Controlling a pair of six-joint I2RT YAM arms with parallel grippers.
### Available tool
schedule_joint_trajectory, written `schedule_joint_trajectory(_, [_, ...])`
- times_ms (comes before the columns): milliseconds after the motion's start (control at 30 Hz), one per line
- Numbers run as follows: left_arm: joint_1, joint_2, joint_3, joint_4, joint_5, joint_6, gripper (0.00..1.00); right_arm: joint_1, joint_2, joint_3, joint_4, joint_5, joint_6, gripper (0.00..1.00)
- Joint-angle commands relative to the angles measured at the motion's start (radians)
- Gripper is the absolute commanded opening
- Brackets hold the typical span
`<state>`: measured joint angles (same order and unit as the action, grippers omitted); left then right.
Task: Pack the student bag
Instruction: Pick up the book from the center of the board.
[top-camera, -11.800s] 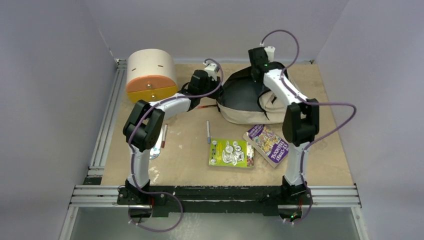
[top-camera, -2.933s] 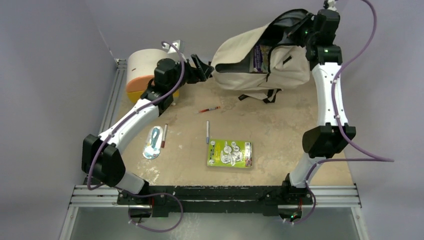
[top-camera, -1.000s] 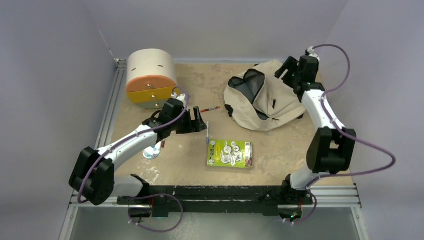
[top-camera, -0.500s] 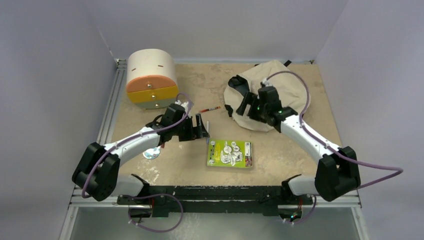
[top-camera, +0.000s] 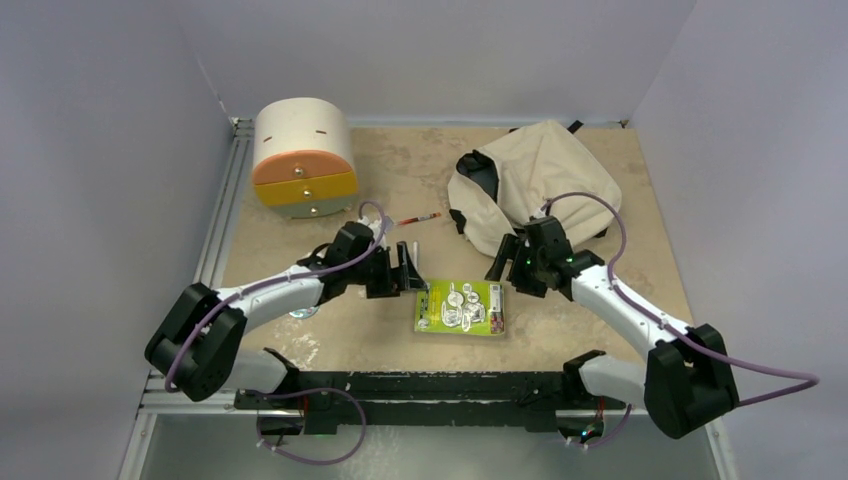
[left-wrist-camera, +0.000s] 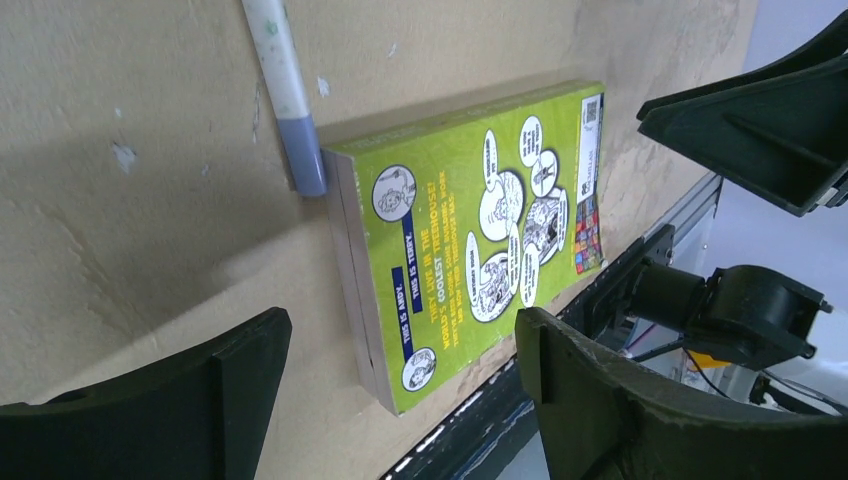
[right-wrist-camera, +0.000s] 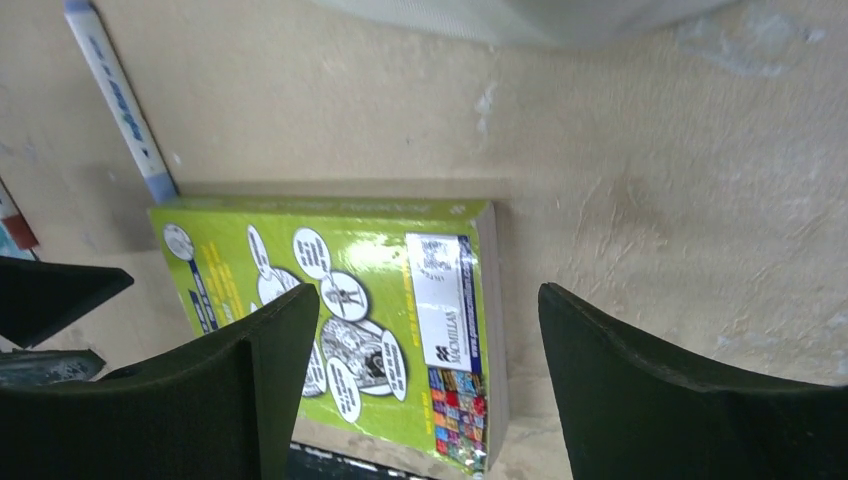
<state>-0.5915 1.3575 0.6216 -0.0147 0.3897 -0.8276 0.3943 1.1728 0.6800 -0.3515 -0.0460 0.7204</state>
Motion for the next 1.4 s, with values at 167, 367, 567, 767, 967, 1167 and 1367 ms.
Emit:
schedule_joint_trajectory(167, [-0.079, 0.045, -0.014, 0.034, 0.002, -0.094, 0.79, 0.000, 0.004, -0.107, -0.010, -0.138, 0.024, 0.81])
schedule_joint_trajectory(367, [-0.130, 0.091, -0.003, 0.037, -0.018, -0.123, 0.76, 0.000, 0.006, -0.166, 0.056, -0.201, 0.048, 0.73])
schedule_joint_trajectory(567, [-0.147, 0.132, 0.004, 0.047, -0.019, -0.119, 0.72, 0.000, 0.034, -0.243, 0.144, -0.296, 0.058, 0.59])
schedule_joint_trajectory(767, [-0.164, 0.175, 0.019, 0.069, -0.011, -0.114, 0.70, 0.000, 0.001, -0.243, 0.171, -0.294, 0.071, 0.31])
schedule_joint_trajectory(967, [-0.168, 0.175, 0.022, 0.074, -0.017, -0.102, 0.69, -0.001, -0.093, -0.242, 0.224, -0.304, 0.069, 0.00])
schedule_joint_trajectory(1167, [-0.156, 0.108, 0.062, -0.032, -0.131, -0.037, 0.75, 0.000, -0.208, -0.223, 0.229, -0.254, 0.065, 0.00])
schedule_joint_trajectory(1367, [-0.085, 0.044, 0.062, -0.078, -0.153, -0.010, 0.78, -0.001, -0.269, -0.177, 0.236, -0.257, 0.054, 0.00])
